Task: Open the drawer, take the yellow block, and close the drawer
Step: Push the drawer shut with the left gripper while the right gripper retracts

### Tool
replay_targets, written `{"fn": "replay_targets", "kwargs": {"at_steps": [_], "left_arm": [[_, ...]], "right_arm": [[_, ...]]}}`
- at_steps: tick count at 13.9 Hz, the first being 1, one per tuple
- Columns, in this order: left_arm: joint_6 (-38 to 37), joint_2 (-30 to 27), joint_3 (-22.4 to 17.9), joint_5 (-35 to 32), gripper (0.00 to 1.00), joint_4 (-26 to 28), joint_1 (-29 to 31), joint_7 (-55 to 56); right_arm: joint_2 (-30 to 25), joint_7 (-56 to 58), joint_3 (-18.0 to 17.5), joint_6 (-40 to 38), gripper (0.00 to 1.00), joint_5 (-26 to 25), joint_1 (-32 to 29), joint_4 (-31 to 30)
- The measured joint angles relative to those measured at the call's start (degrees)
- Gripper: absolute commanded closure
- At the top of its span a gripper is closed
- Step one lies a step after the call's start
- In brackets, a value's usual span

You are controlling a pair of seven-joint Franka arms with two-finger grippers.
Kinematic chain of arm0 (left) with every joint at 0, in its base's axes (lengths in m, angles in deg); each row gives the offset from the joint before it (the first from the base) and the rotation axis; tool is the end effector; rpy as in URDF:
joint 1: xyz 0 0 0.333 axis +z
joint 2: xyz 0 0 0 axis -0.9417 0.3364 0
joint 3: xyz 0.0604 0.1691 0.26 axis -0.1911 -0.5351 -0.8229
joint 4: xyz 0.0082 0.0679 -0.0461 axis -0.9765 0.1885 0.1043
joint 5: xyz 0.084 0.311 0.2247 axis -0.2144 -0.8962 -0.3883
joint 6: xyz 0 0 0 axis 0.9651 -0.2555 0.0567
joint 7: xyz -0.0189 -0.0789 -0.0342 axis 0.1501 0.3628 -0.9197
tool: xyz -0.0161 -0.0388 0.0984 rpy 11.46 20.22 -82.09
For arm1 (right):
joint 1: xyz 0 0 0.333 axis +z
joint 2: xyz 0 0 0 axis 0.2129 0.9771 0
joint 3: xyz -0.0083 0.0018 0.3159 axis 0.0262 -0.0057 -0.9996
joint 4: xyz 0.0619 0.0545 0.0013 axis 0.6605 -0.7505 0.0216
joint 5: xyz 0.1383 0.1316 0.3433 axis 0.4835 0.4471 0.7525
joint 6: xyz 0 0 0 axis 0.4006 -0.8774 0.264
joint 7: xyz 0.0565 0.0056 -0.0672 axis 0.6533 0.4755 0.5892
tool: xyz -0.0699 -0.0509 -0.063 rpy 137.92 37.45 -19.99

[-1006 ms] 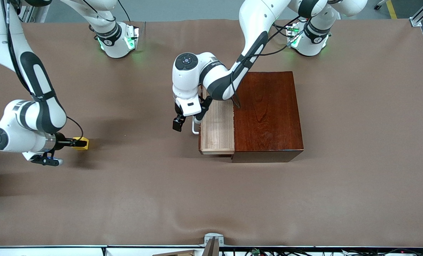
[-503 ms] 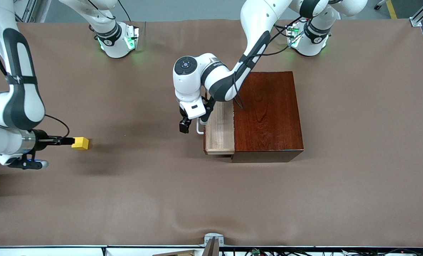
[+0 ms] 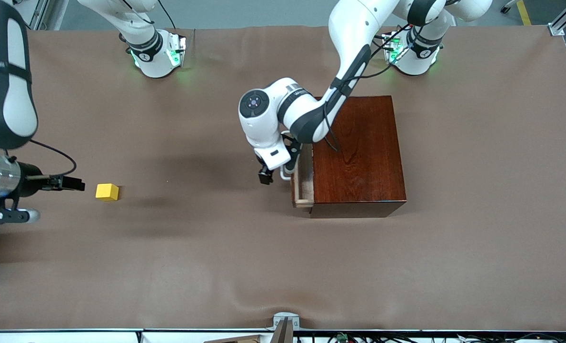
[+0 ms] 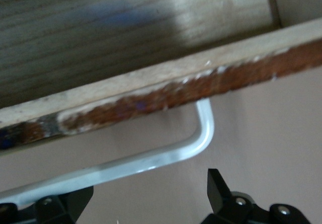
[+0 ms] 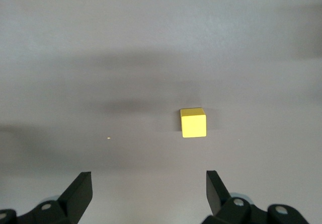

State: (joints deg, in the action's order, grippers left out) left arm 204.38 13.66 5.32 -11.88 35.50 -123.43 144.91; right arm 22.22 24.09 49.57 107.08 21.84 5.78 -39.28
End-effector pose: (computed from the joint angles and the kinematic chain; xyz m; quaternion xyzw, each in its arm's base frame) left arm 0.4940 -0.5709 0.2748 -0.7945 -0.6049 -0.0478 0.0211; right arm 0.6515 -0.0343 0.4815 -0.9971 0.0054 0.0739 0.0163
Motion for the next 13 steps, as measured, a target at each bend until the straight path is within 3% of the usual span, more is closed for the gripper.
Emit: {"fn": "replay_targets", "kwargs": {"at_steps": [6,9,13], "left_arm": [[-5.81,-0.18,-0.4,0.0,0.0,-0.01,1.65,0.0],[-7.56,-0.18,-0.41,0.0,0.0,-0.01,2.2,0.0],[-8.3,-0.19,-0.43,0.0,0.0,-0.02,2.21,0.0]], "right_arm": [[-9.75,-1.28,-0.26,-5.3,0.0,0.0,4.68,0.44],[-12.72,-9.41,-0.28,-9.55,0.0,0.0,6.37,0.42],[-16.25,-8.5,0.11,-14.16,0.0,0.0,6.45,0.42]]}}
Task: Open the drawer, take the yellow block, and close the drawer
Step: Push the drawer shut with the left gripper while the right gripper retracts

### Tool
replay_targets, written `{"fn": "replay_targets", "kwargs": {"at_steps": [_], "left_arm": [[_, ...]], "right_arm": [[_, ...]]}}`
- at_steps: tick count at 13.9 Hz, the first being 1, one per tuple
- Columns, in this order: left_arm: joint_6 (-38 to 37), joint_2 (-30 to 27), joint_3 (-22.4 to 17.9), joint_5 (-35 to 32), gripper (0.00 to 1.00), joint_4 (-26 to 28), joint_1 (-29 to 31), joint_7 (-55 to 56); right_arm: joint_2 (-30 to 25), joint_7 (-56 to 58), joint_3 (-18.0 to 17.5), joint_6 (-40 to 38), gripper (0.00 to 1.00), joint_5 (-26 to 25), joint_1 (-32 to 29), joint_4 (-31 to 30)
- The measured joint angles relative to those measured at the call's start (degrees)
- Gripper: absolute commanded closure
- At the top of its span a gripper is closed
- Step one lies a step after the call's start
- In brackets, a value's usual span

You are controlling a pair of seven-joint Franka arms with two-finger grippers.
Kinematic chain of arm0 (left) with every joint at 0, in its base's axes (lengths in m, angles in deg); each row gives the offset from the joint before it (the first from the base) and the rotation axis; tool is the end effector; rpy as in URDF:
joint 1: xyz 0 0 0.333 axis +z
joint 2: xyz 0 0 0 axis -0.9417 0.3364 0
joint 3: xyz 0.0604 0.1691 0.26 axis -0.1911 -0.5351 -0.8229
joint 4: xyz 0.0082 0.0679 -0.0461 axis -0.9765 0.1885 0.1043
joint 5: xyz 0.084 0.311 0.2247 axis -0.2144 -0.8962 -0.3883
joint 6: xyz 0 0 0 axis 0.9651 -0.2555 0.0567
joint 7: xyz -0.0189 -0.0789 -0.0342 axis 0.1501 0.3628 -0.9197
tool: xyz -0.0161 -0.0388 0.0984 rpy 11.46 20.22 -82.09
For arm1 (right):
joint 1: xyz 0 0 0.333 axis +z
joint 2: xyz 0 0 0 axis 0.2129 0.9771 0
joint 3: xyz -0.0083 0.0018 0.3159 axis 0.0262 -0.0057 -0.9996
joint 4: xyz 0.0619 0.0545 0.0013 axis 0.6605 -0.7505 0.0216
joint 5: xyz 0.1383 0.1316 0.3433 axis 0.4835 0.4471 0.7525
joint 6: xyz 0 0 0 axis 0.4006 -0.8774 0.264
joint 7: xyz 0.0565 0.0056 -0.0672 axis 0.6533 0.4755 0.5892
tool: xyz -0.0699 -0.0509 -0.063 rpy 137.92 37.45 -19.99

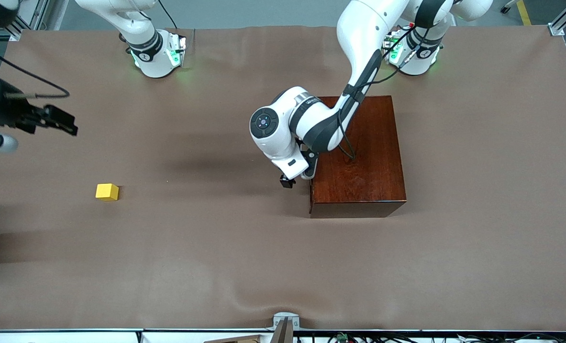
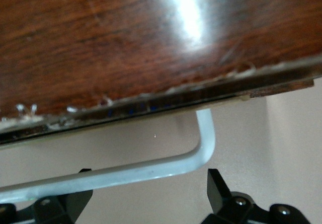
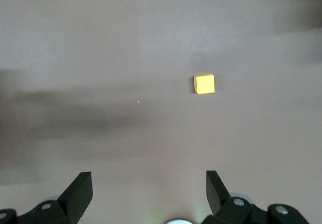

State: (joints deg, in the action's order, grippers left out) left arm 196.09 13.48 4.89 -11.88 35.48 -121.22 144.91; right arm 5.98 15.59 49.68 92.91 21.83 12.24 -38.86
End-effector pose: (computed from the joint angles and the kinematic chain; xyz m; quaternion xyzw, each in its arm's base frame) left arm 0.5084 -0.5357 0.2667 -0.7757 -0.6226 -0.0455 0.0924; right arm 0.5577 0.0366 0.6391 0.9983 -0.0226 -0.0532 0.0015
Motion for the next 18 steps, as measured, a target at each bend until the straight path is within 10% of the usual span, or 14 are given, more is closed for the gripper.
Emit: {"fn": "replay_targets", "kwargs": {"at_steps": [18], "left_arm": [[-0.48,-0.85,0.05,-0.11,0.0,-0.73,-0.27,-0.07]], "right_arm": [[-8.13,3.0,0.29,3.22,0.0,0.0,-0.14,-8.66]]}}
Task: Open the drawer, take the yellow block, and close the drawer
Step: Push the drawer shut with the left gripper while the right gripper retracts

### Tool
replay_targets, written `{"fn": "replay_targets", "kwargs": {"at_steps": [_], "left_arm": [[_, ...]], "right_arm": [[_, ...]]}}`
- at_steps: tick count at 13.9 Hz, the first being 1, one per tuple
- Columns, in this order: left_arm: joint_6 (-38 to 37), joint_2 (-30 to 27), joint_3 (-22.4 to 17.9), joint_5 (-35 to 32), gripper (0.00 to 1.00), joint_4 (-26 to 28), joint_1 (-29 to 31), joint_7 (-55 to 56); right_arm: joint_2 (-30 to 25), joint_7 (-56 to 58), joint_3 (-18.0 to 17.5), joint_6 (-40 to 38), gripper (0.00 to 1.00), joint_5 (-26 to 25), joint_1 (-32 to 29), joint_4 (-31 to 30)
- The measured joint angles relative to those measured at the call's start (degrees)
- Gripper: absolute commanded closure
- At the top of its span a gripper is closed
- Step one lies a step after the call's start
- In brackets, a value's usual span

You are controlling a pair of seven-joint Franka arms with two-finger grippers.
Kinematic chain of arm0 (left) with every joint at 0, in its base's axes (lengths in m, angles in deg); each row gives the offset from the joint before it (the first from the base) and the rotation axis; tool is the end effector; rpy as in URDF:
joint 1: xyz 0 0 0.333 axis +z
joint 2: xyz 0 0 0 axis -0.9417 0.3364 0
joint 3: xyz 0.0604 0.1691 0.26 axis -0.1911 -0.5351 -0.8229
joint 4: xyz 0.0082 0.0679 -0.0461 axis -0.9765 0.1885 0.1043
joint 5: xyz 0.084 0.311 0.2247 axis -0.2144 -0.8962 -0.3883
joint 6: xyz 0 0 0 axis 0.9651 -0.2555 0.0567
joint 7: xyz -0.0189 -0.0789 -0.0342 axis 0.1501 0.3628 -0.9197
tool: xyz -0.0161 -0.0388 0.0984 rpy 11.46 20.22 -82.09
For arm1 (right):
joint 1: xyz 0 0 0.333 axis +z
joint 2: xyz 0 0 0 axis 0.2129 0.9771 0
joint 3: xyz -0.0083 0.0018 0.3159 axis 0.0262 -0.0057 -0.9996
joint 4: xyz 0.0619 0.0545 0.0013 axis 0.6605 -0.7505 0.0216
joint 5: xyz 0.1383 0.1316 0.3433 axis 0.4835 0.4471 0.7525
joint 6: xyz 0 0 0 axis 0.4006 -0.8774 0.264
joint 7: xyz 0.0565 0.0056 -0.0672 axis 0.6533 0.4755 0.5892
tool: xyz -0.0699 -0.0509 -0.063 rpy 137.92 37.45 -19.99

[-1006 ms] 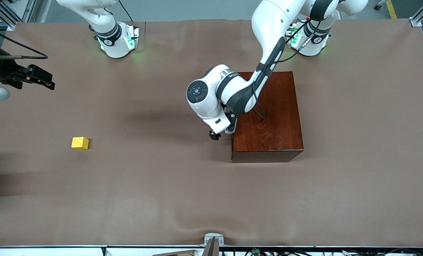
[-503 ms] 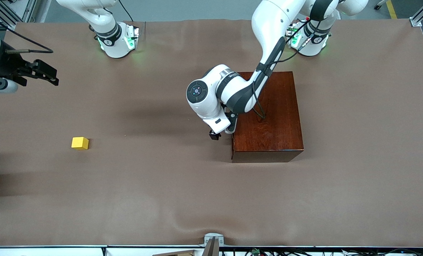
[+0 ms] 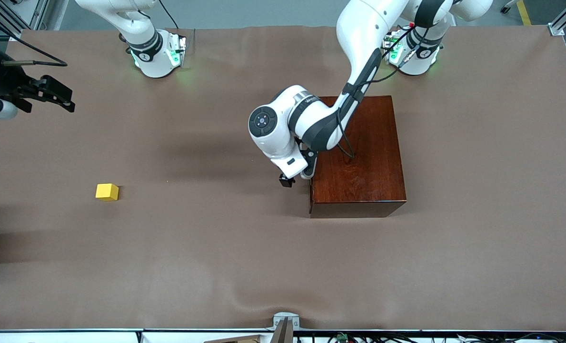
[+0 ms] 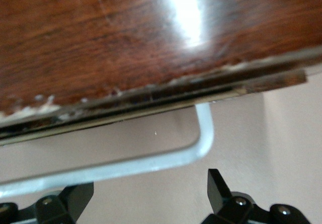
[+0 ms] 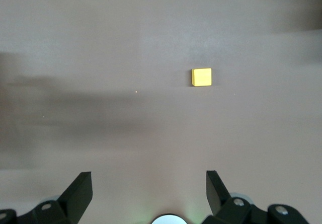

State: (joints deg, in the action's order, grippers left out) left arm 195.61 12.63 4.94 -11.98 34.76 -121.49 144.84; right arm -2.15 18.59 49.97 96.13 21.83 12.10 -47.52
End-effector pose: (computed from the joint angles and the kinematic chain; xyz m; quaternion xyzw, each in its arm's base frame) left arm 0.5070 -0.5404 0.2827 -0.7783 -0.6207 -0.0464 0.0830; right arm 0.5196 0.0331 0.6511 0.9996 -0.0004 -0.0297 0.0032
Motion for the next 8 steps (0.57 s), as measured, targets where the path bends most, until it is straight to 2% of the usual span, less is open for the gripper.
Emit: {"fn": "replay_targets", "kwargs": {"at_steps": [5,8], "left_arm": [[-0.67,-10.34,0.13,0.0,0.0,-0.6,0.16,-2.23],[-1.84,-15.61,-0.85,0.0,0.0,-0.18,1.29,-7.37]], "right_arm": [[1.54,1.03,0.51,-2.79,0.0,-4.84,0.17,5.78],[2.71,4.31,2.61,-3.25,0.0,-3.94,0.27,6.92]]}}
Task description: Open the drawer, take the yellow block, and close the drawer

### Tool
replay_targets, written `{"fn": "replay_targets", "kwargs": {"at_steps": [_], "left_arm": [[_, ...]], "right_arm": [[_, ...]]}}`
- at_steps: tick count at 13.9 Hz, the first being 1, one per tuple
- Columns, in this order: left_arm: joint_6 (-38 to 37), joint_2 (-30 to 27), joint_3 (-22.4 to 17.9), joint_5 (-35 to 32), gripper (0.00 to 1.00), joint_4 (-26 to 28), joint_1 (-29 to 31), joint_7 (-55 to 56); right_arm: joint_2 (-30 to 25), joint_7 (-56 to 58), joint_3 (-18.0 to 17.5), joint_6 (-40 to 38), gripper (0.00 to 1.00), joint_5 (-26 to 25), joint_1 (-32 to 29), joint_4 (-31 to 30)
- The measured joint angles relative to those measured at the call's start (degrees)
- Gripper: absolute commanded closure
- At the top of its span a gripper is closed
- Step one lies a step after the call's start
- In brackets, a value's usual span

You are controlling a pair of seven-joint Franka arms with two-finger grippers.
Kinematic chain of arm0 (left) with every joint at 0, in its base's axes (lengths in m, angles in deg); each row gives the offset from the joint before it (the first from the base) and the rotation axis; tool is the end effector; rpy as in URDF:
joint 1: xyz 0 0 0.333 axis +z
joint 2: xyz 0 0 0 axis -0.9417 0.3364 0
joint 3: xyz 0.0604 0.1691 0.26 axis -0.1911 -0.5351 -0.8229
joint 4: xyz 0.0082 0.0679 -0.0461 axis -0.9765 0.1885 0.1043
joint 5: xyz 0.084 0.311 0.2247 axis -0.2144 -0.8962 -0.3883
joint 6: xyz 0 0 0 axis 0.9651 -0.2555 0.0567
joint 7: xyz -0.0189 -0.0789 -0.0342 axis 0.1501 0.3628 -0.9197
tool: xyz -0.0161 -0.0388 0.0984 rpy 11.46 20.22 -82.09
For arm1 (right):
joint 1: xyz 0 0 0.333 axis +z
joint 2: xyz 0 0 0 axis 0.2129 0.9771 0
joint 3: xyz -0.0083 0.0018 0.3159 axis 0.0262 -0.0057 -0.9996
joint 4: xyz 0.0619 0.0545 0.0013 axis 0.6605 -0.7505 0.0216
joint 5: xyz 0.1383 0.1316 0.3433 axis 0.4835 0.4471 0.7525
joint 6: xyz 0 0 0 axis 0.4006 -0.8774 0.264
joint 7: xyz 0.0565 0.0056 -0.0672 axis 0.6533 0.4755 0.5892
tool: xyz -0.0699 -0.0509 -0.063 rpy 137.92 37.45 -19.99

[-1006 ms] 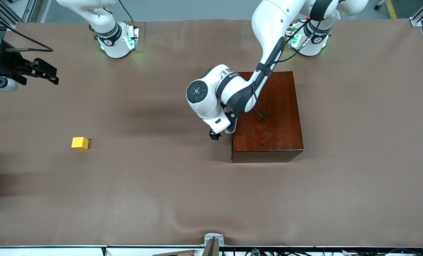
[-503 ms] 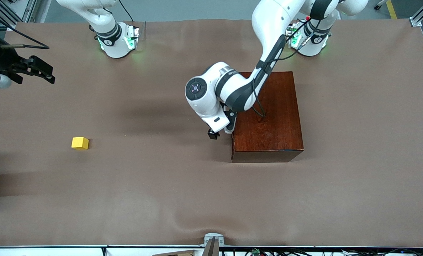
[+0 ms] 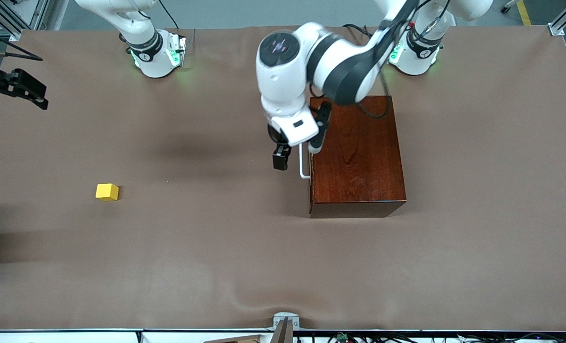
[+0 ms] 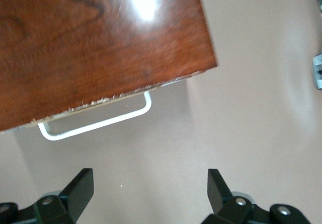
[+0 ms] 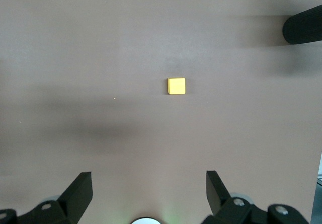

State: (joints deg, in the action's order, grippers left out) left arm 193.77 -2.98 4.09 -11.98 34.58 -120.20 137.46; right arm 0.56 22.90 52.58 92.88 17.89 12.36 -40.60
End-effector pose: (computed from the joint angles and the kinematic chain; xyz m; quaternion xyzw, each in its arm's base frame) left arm 0.5139 -0.5105 0.4822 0.8045 0.5906 0.0525 0.0344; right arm 0.5285 0.0024 0.6770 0.9992 0.0112 -0.0213 0.0334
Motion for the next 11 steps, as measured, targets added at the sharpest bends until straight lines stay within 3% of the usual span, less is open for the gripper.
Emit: {"fn": "replay_targets", "kwargs": {"at_steps": [3,11], "left_arm": [[-2.97,-3.56,-0.27,0.0,0.0,0.34,4.41,-7.99],[-14.54,-12.71,-0.31,0.0,0.0,0.95,17.25,-39.98]], "right_arm": [[0.23,2.32,5.42,-0.35,0.0,5.35,0.05,0.0],[0.08,2.8,5.61,-0.64,0.0,5.65,1.04,-0.35]]}}
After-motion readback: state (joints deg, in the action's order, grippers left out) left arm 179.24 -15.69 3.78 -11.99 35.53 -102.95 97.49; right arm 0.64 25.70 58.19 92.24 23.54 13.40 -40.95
